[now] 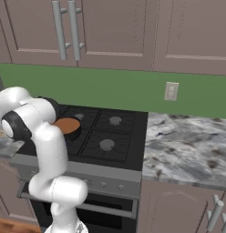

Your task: Pick up the sugar cube(s) and place them in the saucepan with hot chocolate.

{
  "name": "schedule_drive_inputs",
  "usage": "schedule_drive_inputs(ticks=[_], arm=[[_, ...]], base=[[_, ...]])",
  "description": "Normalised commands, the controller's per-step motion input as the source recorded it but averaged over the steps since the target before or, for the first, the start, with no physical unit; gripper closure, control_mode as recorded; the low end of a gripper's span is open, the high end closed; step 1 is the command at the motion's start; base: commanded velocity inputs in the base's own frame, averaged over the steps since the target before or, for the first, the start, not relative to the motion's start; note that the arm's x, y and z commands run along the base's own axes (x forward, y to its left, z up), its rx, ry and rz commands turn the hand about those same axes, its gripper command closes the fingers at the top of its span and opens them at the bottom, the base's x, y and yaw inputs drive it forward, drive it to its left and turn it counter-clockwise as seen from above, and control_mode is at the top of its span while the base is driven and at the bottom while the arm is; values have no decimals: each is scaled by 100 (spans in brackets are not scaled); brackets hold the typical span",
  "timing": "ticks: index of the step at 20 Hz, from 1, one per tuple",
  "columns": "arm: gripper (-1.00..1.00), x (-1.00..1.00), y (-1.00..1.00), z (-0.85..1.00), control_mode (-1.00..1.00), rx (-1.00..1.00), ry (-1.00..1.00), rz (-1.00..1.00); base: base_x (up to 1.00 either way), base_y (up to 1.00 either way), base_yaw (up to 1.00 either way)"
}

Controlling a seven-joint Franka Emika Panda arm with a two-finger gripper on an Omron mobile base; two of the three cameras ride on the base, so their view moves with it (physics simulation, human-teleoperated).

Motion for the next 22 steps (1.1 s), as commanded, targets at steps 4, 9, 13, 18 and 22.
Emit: schedule_drive_inputs(ticks=[4, 9, 13, 18, 22], arm=[[-100, 10, 0, -38, -100, 0, 0, 0], [-100, 2, -2, -25, -100, 12, 0, 0], [-100, 0, -21, -2, -100, 27, 0, -2], [-100, 9, -14, -4, -100, 11, 5, -1], [-100, 47, 0, -30, -100, 0, 10, 0]], base=[[0, 0, 0], [0, 0, 0], [0, 0, 0], [0, 0, 0], [0, 0, 0]])
